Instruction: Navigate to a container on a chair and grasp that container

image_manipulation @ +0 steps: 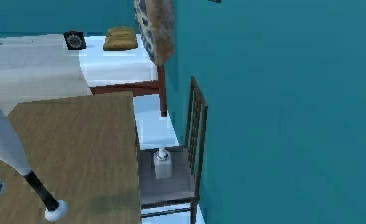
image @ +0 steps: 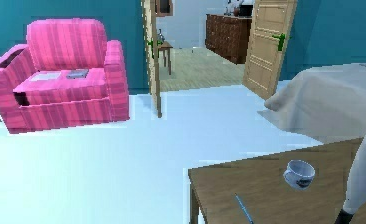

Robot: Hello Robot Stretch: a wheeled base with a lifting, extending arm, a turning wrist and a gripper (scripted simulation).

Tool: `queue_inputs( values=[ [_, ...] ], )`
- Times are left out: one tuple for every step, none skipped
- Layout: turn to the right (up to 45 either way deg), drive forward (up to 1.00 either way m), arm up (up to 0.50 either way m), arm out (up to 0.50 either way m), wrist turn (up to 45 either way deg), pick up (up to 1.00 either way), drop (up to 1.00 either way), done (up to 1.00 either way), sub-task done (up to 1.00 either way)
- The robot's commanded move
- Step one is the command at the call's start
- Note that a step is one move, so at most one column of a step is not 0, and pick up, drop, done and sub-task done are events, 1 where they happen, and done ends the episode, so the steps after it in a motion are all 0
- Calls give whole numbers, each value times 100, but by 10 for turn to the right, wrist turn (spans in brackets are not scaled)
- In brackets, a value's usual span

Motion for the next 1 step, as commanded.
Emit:
queue_inputs(
  values=[
    [0,0,0,44,0,0,0,0,0]
  ],
)
